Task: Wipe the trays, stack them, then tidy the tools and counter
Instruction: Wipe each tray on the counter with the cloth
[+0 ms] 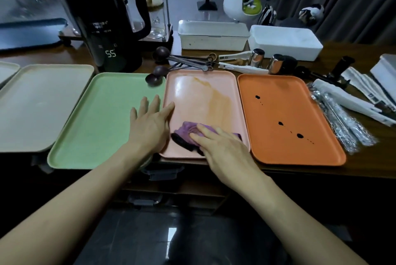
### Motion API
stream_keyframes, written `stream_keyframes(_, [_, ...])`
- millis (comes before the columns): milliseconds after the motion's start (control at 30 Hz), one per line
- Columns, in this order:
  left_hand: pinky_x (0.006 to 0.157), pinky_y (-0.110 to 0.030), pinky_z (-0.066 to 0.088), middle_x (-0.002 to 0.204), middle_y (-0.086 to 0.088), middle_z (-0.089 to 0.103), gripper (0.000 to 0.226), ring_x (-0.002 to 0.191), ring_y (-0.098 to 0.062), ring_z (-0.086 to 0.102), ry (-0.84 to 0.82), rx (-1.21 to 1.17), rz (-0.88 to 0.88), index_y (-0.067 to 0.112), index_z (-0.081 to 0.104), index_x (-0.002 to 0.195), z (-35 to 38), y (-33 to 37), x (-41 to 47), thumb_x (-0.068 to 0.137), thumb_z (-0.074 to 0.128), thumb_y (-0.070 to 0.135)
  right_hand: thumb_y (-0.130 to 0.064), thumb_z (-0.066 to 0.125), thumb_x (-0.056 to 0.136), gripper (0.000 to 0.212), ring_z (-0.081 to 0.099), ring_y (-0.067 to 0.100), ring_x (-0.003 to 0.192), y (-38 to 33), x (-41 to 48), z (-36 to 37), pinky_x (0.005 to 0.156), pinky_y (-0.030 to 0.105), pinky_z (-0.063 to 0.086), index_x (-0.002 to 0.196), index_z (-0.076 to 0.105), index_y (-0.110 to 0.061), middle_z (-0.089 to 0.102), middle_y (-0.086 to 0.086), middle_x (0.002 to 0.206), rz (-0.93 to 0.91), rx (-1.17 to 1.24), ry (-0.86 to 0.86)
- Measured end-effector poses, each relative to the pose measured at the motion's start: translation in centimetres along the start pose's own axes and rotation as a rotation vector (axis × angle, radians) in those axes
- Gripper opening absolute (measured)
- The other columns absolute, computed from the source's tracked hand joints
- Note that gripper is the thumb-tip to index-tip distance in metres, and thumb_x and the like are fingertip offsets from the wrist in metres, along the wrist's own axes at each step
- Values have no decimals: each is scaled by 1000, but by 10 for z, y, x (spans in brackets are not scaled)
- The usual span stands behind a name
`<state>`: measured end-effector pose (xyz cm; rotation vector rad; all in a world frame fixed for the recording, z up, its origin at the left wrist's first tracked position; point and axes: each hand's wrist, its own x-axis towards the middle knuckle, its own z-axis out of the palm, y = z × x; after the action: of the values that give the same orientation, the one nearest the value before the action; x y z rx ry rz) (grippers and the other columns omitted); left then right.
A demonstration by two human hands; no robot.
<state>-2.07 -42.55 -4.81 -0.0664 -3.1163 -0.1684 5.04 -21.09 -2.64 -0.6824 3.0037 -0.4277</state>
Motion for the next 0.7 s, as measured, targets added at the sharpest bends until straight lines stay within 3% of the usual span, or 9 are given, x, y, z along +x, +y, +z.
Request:
stream_keyframes(67, [121, -62, 11, 170, -10, 11, 54, 155, -41, 3, -4, -28, -13, 41, 27, 157, -1, 1, -1, 105, 30, 28, -16, 54, 97, 46, 46, 23, 136, 12, -10, -4, 98, 40, 49, 137, 55, -37, 46, -10, 153, 27, -3, 29])
stream_keyframes(167, [122, -63, 7, 170, -11, 7, 55, 155, -40, -2, 14, -70, -23, 40, 30, 156, -1, 3, -2, 104, 32, 25, -8, 51, 99, 49, 39, 17, 140, 16, -18, -10, 93, 38, 49, 138, 54, -37, 43, -14, 154, 85, 15, 26])
stream_keyframes(267, [122, -63, 5, 171, -10, 5, 55, 156, -39, -5, 18, -91, -26, 40, 32, 155, -1, 4, -1, 103, 34, 23, -8, 53, 98, 47, 41, 27, 142, -3, -11, -4, 105, 37, 42, 140, 57, -28, 45, -5, 155, 78, 63, 82])
stream_keyframes(367, [122, -62, 6, 171, -9, 5, 56, 156, -38, -6, 20, -95, -36, 42, 33, 155, 0, 3, 0, 102, 37, 24, -11, 53, 98, 45, 39, 31, 141, -31, 7, 5, 111, 38, 35, 140, 58, -24, 45, -2, 156, 3, 130, 28])
stream_keyframes(567, [122, -63, 7, 171, -9, 6, 57, 156, -38, -4, 0, -79, -36, 43, 32, 156, -1, 1, 0, 102, 36, 24, -21, 45, 104, 41, 31, 14, 144, -21, -2, 0, 106, 32, 36, 140, 56, -37, 39, -16, 157, 20, 172, 2])
stream_keyframes(700, [122, -62, 6, 171, -11, 4, 58, 156, -38, -5, -19, -114, -62, 44, 33, 155, -4, 2, 1, 101, 35, 22, -22, 46, 103, 41, 31, 13, 145, -15, -11, -5, 109, 30, 34, 139, 57, -38, 40, -16, 157, 32, 188, 17])
